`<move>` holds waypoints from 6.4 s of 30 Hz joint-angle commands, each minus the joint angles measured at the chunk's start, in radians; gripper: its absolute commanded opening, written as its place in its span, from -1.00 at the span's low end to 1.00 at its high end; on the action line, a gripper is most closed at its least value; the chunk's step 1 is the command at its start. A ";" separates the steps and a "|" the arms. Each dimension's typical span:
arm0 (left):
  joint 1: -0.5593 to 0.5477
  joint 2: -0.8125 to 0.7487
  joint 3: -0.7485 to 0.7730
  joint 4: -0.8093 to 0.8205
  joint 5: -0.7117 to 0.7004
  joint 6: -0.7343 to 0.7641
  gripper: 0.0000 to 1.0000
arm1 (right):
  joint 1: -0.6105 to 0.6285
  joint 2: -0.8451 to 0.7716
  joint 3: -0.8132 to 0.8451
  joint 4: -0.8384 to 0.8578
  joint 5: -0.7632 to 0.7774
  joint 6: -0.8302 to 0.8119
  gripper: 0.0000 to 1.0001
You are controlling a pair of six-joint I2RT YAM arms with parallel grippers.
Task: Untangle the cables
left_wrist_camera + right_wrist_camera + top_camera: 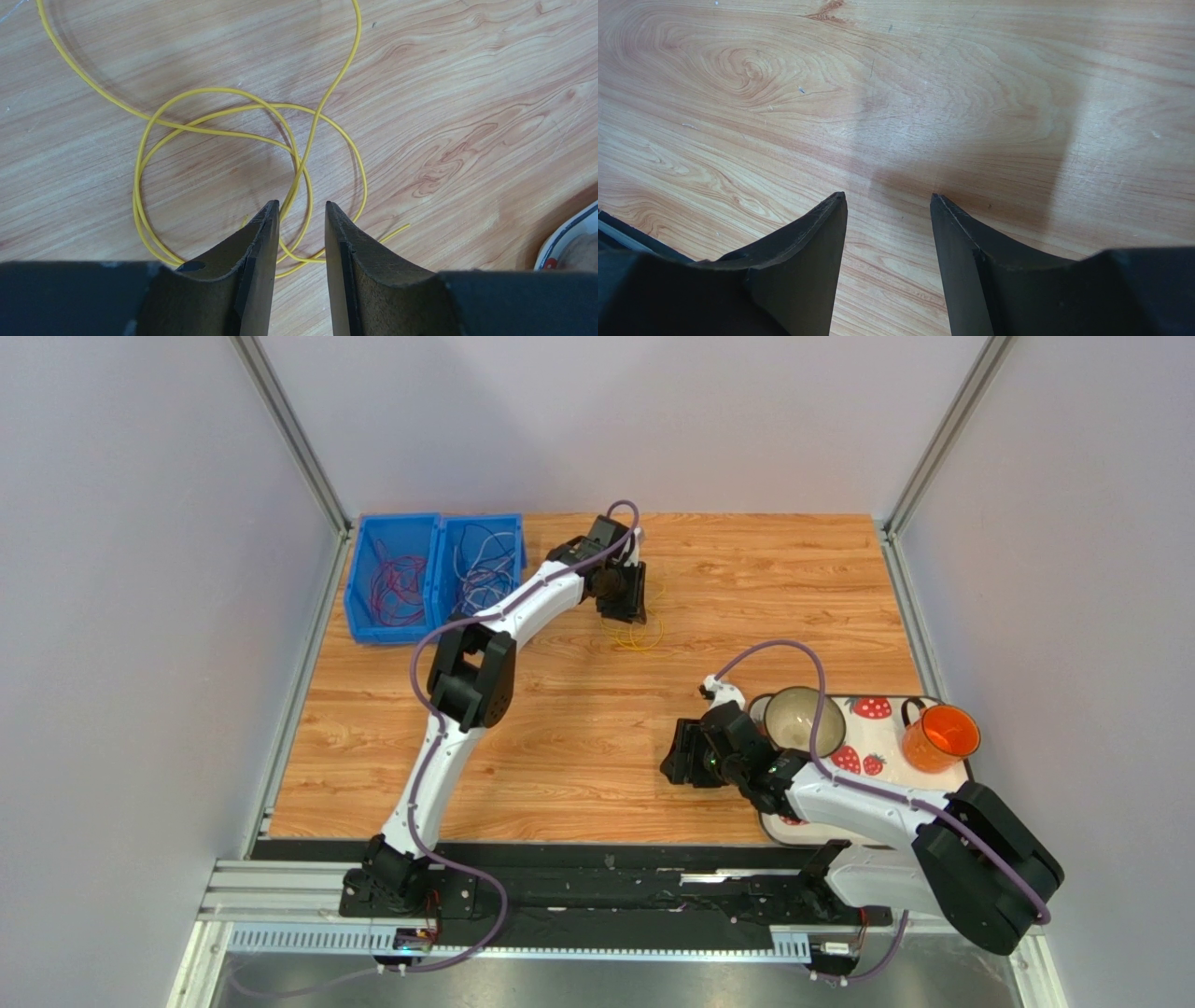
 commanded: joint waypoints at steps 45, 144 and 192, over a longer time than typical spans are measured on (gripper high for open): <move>0.019 -1.059 -0.239 -0.161 0.108 0.089 -1.00 | 0.001 -0.175 0.046 -0.262 0.049 0.007 0.09; -0.042 -1.082 -0.789 -0.106 -0.297 0.020 -1.00 | 0.001 -0.008 0.013 -0.078 -0.023 0.027 0.11; -0.226 -0.638 -0.745 0.054 -0.301 0.112 0.15 | 0.001 -0.114 -0.058 -0.088 -0.030 0.072 0.13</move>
